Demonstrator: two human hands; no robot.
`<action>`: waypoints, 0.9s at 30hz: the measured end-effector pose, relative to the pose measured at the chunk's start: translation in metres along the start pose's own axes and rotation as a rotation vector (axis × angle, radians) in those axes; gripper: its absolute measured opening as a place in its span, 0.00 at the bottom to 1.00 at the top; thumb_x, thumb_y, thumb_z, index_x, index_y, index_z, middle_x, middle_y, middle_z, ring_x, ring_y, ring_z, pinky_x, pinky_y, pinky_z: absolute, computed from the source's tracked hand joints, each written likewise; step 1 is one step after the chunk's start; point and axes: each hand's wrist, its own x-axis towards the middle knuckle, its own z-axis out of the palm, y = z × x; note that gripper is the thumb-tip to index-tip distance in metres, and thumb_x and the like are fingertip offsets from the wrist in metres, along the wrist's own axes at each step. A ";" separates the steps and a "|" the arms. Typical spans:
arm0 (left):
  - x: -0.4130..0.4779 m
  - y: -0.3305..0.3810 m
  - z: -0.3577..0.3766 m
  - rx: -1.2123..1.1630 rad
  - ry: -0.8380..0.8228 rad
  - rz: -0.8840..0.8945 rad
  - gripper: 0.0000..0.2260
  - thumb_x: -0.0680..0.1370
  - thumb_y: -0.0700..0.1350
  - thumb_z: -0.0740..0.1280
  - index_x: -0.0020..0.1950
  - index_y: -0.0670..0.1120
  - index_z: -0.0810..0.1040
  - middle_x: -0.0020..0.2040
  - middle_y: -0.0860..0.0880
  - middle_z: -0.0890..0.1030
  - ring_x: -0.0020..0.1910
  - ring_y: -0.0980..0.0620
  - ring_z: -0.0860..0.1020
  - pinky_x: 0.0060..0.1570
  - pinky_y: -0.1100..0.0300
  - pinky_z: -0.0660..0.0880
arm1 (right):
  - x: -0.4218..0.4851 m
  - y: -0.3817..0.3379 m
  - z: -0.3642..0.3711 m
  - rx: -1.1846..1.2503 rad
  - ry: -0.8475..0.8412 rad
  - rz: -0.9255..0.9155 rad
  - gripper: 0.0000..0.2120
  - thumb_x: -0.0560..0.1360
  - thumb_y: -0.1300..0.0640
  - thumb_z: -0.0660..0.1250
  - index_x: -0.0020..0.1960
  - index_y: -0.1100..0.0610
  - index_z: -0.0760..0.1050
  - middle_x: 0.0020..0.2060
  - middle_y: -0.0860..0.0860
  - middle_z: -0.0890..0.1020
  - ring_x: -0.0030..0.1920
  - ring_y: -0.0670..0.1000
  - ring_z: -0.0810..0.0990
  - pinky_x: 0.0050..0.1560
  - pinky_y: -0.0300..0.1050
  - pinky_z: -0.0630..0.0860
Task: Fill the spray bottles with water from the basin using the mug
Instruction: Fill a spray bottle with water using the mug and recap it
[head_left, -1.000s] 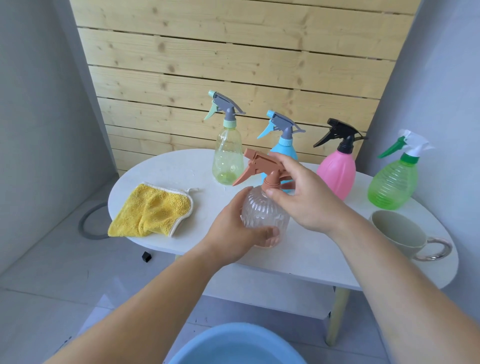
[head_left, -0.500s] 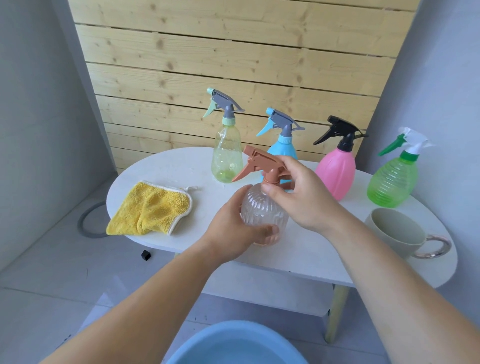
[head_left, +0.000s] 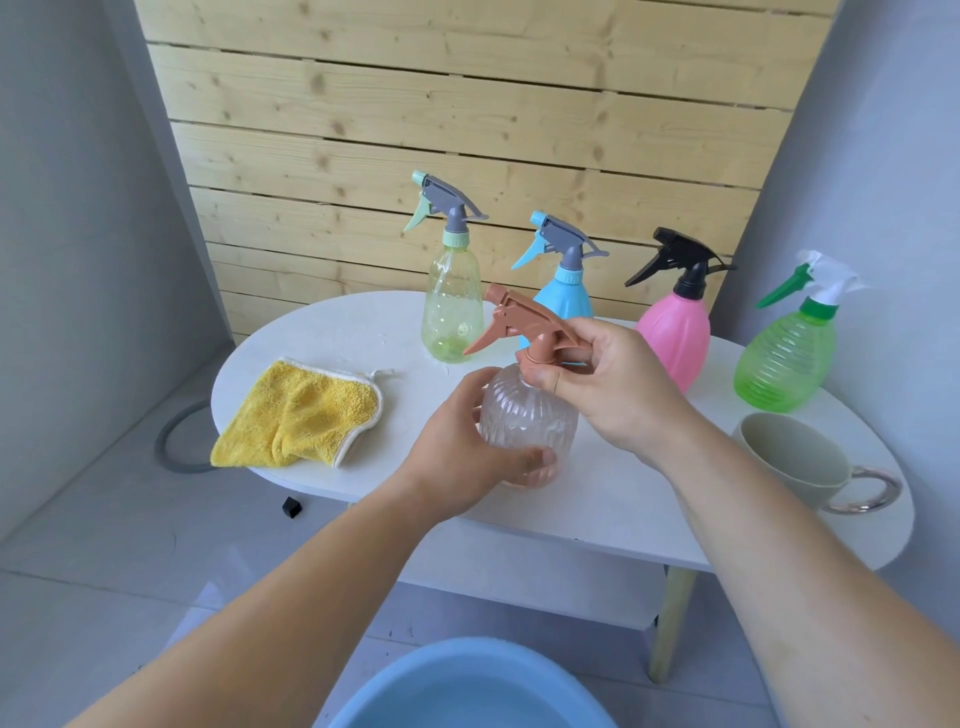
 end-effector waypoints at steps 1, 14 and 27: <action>0.000 -0.001 0.000 0.000 -0.009 -0.004 0.43 0.56 0.55 0.83 0.69 0.61 0.72 0.61 0.57 0.81 0.61 0.58 0.80 0.62 0.48 0.81 | -0.001 0.002 -0.001 0.020 -0.015 0.006 0.09 0.73 0.64 0.74 0.48 0.52 0.79 0.46 0.52 0.86 0.57 0.54 0.84 0.66 0.58 0.75; 0.003 -0.007 0.002 0.093 0.019 0.004 0.40 0.60 0.51 0.84 0.70 0.58 0.74 0.59 0.60 0.82 0.59 0.60 0.80 0.61 0.50 0.81 | -0.007 0.005 0.005 0.044 0.065 0.016 0.09 0.75 0.65 0.72 0.52 0.54 0.80 0.47 0.49 0.88 0.55 0.50 0.84 0.65 0.49 0.77; 0.002 0.000 -0.001 0.130 0.019 0.010 0.34 0.65 0.48 0.84 0.66 0.60 0.72 0.57 0.62 0.82 0.54 0.67 0.79 0.50 0.69 0.76 | -0.041 0.010 0.002 -0.046 -0.007 0.324 0.09 0.81 0.45 0.61 0.59 0.33 0.73 0.55 0.39 0.81 0.57 0.42 0.80 0.63 0.55 0.77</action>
